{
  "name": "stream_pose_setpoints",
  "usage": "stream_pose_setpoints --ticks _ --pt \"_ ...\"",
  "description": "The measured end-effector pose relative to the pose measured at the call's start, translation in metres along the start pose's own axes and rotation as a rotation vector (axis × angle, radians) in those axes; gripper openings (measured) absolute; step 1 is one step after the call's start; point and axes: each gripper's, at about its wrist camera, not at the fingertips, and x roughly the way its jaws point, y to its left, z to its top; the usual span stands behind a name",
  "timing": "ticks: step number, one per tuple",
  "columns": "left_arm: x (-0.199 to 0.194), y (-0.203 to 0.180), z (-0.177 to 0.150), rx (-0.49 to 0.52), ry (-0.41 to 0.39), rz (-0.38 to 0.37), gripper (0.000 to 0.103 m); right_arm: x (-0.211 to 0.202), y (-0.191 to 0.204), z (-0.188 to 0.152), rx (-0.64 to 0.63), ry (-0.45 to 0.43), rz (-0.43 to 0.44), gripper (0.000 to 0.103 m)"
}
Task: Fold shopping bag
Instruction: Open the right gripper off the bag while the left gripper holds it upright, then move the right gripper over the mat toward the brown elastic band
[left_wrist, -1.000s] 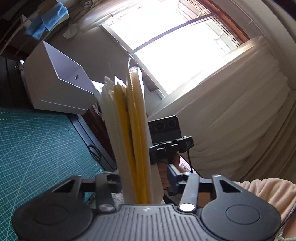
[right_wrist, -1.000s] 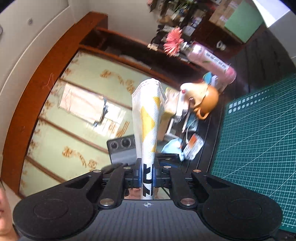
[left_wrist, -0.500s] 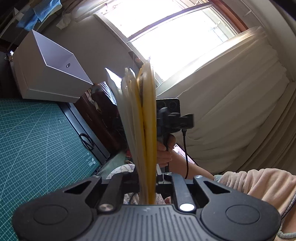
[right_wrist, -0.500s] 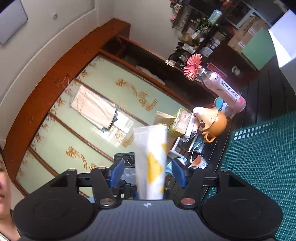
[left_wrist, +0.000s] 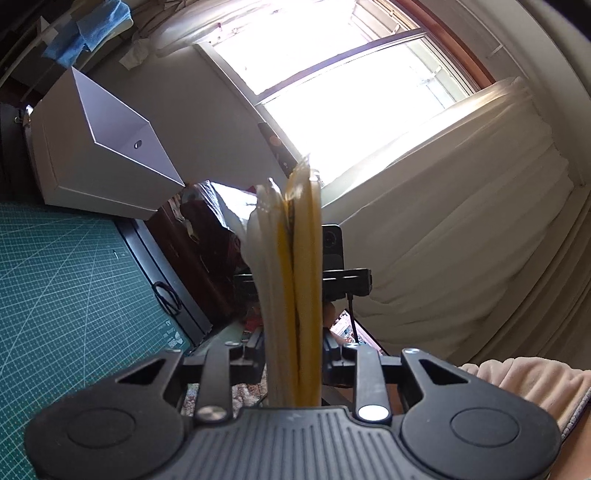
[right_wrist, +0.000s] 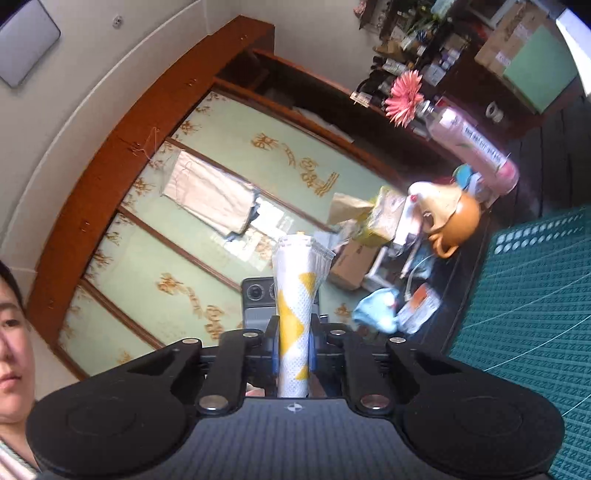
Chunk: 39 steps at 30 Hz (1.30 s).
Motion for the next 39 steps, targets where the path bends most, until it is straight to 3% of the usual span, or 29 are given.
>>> stream_pose_setpoints --ticks 4,8,11,14,17,19,23,25,27,30,32,36,39 --pt "0.002 -0.002 0.001 0.0 -0.021 -0.006 0.025 0.001 0.003 -0.002 0.002 0.009 0.022 0.013" --pt "0.004 -0.009 0.004 0.021 -0.032 -0.008 0.017 -0.001 0.003 -0.002 0.012 0.0 0.03 0.013" --pt "0.007 -0.016 0.003 0.029 -0.052 0.021 0.017 -0.003 0.003 -0.003 0.023 0.0 0.042 0.016" --pt "0.011 -0.024 0.001 0.057 -0.08 0.099 0.015 -0.007 0.003 -0.001 0.018 -0.006 0.032 0.024" --pt "0.015 -0.03 0.0 0.101 -0.158 0.229 0.015 -0.024 0.005 0.003 -0.025 -0.076 -0.046 0.04" --pt "0.016 -0.035 0.0 0.158 -0.227 0.388 0.015 -0.041 0.006 0.005 -0.037 -0.15 -0.124 0.046" --pt "0.022 -0.038 -0.003 0.225 -0.319 0.638 0.015 -0.064 0.017 0.0 -0.039 -0.289 -0.324 0.051" --pt "0.025 -0.039 -0.004 0.257 -0.351 0.75 0.015 -0.063 0.031 -0.011 -0.012 -0.37 -0.403 0.06" --pt "0.029 -0.042 -0.005 0.297 -0.374 0.82 0.015 -0.055 0.033 -0.022 0.059 -0.387 -0.361 0.061" --pt "0.034 -0.048 -0.007 0.346 -0.392 0.833 0.014 -0.043 0.029 -0.034 0.132 -0.426 -0.331 0.061" --pt "0.039 -0.05 -0.007 0.35 -0.407 0.825 0.014 -0.04 0.027 -0.037 0.145 -0.466 -0.384 0.061" --pt "0.036 -0.054 -0.01 0.287 -0.463 0.764 0.014 -0.036 0.018 -0.041 0.179 -0.561 -0.58 0.061" --pt "0.033 -0.047 -0.008 0.169 -0.518 0.713 0.014 -0.022 0.018 -0.048 0.202 -0.661 -0.823 0.061"
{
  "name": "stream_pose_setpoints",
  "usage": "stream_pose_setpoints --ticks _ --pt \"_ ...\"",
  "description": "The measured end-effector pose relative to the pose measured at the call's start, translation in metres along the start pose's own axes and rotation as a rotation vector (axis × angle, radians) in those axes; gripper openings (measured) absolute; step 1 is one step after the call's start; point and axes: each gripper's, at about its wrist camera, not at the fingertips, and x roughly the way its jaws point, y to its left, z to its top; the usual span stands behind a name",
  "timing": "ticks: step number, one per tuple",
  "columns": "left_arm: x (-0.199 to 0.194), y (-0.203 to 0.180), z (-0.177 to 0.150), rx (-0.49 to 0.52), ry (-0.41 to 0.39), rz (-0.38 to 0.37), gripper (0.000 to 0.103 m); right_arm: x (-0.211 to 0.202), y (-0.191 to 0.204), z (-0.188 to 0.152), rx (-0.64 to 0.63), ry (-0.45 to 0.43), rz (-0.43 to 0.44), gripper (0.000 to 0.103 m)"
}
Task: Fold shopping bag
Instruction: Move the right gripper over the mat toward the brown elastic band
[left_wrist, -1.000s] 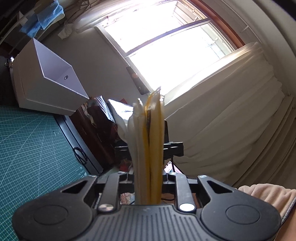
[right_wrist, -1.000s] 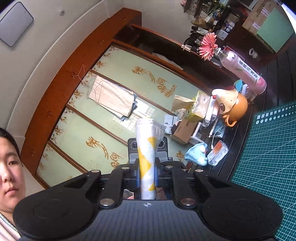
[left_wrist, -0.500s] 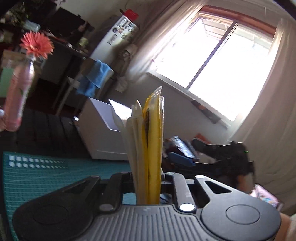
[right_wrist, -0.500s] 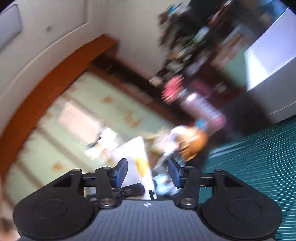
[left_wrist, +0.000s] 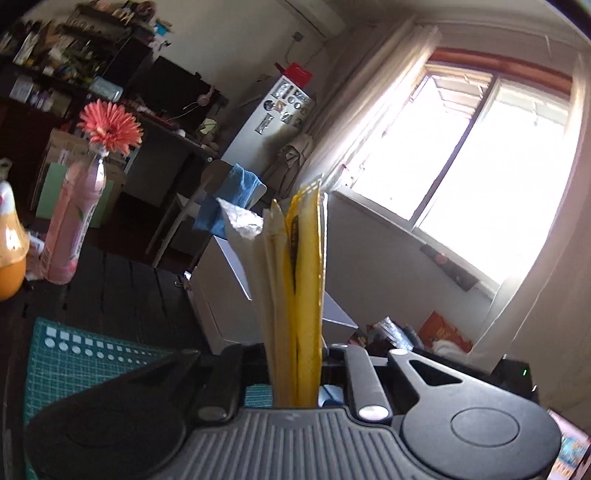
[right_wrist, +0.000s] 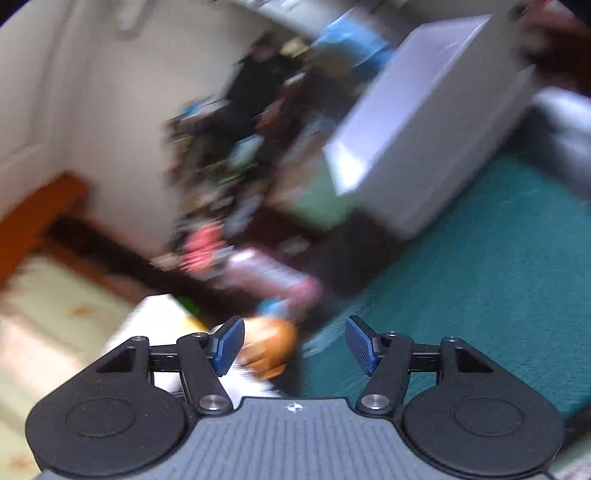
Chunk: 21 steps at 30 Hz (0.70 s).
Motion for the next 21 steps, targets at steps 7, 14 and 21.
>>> stream_pose_setpoints --ticks 7,14,21 --pt "0.01 -0.024 -0.028 0.312 -0.106 0.26 0.014 0.033 0.029 -0.025 -0.119 -0.155 -0.455 0.047" --pt "0.009 -0.053 -0.051 0.503 -0.202 0.338 0.014 0.056 0.026 -0.033 0.078 -0.032 -0.578 0.035" --pt "0.02 -0.059 -0.066 0.585 -0.15 0.31 0.014 0.057 0.03 -0.041 0.056 0.052 -0.455 0.023"
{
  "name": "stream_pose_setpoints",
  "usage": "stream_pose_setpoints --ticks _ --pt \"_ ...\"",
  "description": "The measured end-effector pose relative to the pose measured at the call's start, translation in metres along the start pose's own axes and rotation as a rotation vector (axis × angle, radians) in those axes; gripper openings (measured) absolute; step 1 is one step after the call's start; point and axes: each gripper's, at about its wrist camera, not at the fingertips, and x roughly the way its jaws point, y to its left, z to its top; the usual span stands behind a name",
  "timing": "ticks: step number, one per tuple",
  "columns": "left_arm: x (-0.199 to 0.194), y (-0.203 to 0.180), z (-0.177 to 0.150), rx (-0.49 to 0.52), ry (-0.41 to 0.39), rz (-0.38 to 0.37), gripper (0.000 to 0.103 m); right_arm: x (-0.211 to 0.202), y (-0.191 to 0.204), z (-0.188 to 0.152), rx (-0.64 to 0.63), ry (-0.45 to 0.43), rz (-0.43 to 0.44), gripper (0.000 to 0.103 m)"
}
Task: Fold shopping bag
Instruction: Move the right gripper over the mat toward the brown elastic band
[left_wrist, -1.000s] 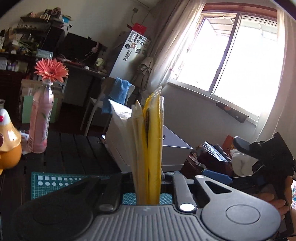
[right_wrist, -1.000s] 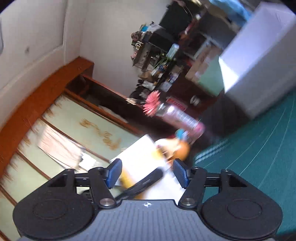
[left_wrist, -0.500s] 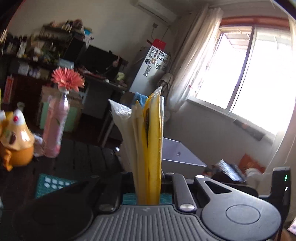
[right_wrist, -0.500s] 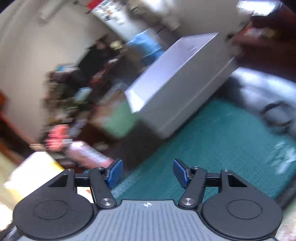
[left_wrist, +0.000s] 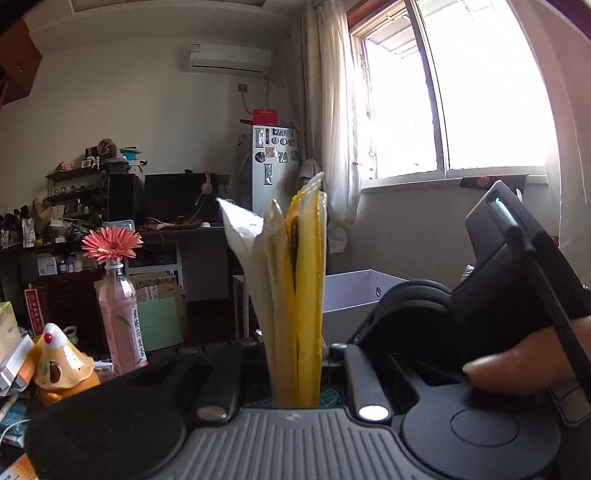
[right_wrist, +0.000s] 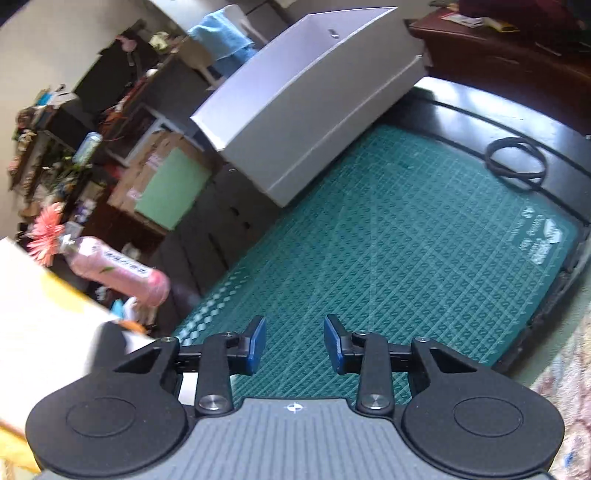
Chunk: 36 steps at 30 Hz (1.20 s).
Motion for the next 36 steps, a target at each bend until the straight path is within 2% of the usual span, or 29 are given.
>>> stream_pose_setpoints --ticks 1,3,6,8,12,17,20,24,31,33,35,36 --pt "0.001 0.0 -0.001 0.001 0.002 -0.005 0.014 -0.001 0.001 -0.001 0.004 0.004 0.011 0.017" --pt "0.003 0.0 -0.002 0.002 0.007 -0.017 0.014 -0.004 0.003 -0.002 0.022 0.003 0.016 0.017" --pt "0.005 0.004 -0.001 -0.022 0.042 -0.031 0.014 -0.015 0.014 -0.006 -0.04 -0.077 -0.003 0.011" --pt "0.003 0.005 -0.002 -0.033 0.029 -0.008 0.014 -0.019 0.02 -0.006 -0.08 -0.096 0.004 0.009" --pt "0.004 0.011 -0.003 -0.058 0.051 -0.019 0.013 -0.021 0.026 -0.006 -0.112 -0.091 0.014 0.009" --pt "0.003 0.011 0.0 -0.007 0.059 -0.031 0.013 -0.019 0.028 -0.006 -0.134 -0.088 0.012 0.009" --pt "0.003 0.012 -0.001 -0.027 0.058 -0.013 0.014 -0.018 0.031 -0.004 -0.142 -0.084 0.014 0.009" --pt "0.008 0.015 0.004 -0.048 0.118 0.005 0.014 -0.016 0.035 -0.001 -0.154 -0.081 0.018 0.009" --pt "0.012 0.021 0.007 -0.07 0.16 0.05 0.014 -0.007 0.035 0.002 -0.115 -0.037 0.047 0.01" --pt "0.014 0.026 0.007 -0.079 0.166 0.079 0.014 -0.009 0.033 0.005 -0.123 -0.048 0.049 0.014" --pt "0.018 0.034 0.005 -0.118 0.196 0.103 0.014 -0.012 0.03 0.008 -0.162 -0.077 0.042 0.035" --pt "0.019 0.039 0.005 -0.142 0.215 0.116 0.014 -0.014 0.028 0.01 -0.191 -0.095 0.034 0.04"
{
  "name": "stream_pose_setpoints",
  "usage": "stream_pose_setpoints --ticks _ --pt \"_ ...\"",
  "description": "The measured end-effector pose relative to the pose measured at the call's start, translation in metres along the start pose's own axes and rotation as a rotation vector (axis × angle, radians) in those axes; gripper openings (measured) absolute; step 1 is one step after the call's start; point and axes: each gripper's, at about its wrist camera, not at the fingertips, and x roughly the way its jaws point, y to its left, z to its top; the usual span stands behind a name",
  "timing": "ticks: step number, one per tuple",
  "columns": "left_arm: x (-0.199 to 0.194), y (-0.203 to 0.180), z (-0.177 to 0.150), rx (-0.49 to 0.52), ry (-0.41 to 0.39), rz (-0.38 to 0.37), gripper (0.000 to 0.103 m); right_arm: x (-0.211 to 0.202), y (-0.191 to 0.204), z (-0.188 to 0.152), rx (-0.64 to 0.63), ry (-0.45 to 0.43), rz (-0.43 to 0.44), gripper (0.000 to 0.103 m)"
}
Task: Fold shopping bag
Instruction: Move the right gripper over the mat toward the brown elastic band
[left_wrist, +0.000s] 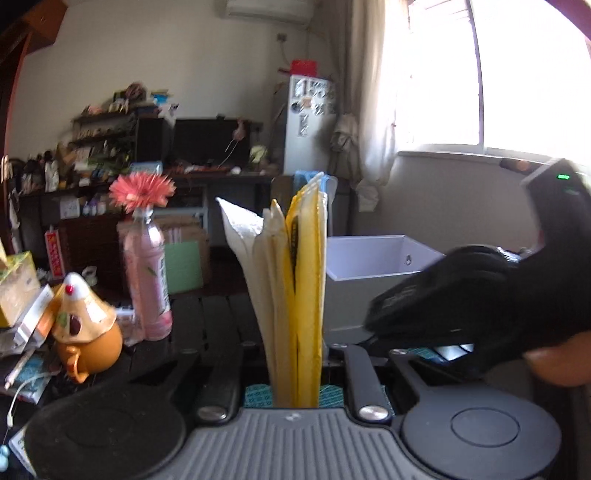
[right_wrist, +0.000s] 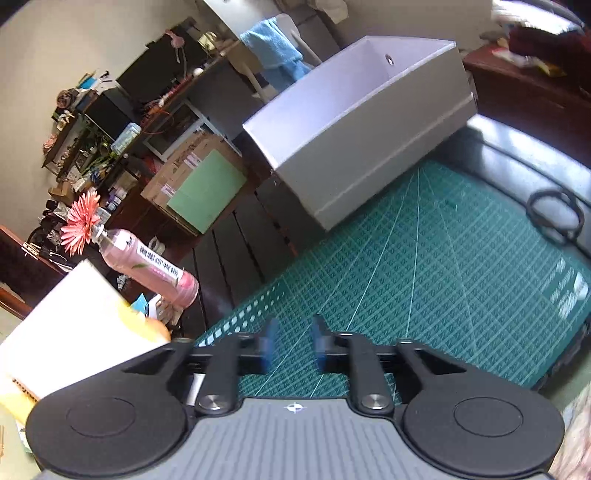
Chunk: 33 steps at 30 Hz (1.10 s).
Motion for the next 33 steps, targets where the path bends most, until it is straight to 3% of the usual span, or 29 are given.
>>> stream_pose_setpoints --ticks 7,9,10,12,14,18,25,27,30,31,32,33 --pt "0.007 0.027 0.005 -0.077 0.028 0.054 0.014 -0.018 0.0 -0.001 -0.391 -0.235 -0.125 0.061" --pt "0.003 0.026 0.007 -0.07 0.011 0.071 0.014 -0.023 0.001 -0.004 -0.477 -0.302 -0.138 0.071" --pt "0.002 0.027 0.008 -0.067 0.003 0.078 0.014 -0.026 0.001 -0.005 -0.507 -0.329 -0.132 0.083" --pt "0.001 0.029 0.008 -0.071 -0.001 0.085 0.014 -0.036 0.003 -0.007 -0.6 -0.415 -0.102 0.088" --pt "0.002 0.032 0.01 -0.082 0.011 0.08 0.014 -0.044 0.006 -0.007 -0.649 -0.49 -0.094 0.102" --pt "0.004 0.034 0.013 -0.097 0.02 0.08 0.014 -0.058 0.01 0.004 -0.632 -0.614 -0.084 0.103" --pt "0.006 0.035 0.01 -0.096 0.027 0.099 0.014 -0.077 -0.003 0.036 -0.514 -0.755 -0.03 0.102" --pt "0.007 0.034 0.01 -0.092 0.028 0.1 0.014 -0.082 -0.008 0.044 -0.496 -0.767 -0.057 0.1" --pt "0.007 0.031 0.01 -0.085 0.032 0.088 0.014 -0.082 -0.019 0.066 -0.538 -0.745 -0.232 0.087" --pt "0.007 0.029 0.011 -0.081 0.034 0.084 0.014 -0.079 -0.025 0.072 -0.541 -0.706 -0.264 0.081" --pt "0.006 0.028 0.01 -0.073 0.037 0.082 0.014 -0.078 -0.03 0.078 -0.54 -0.668 -0.265 0.07" --pt "0.007 0.029 0.009 -0.066 0.04 0.074 0.014 -0.074 -0.041 0.09 -0.524 -0.587 -0.261 0.061"
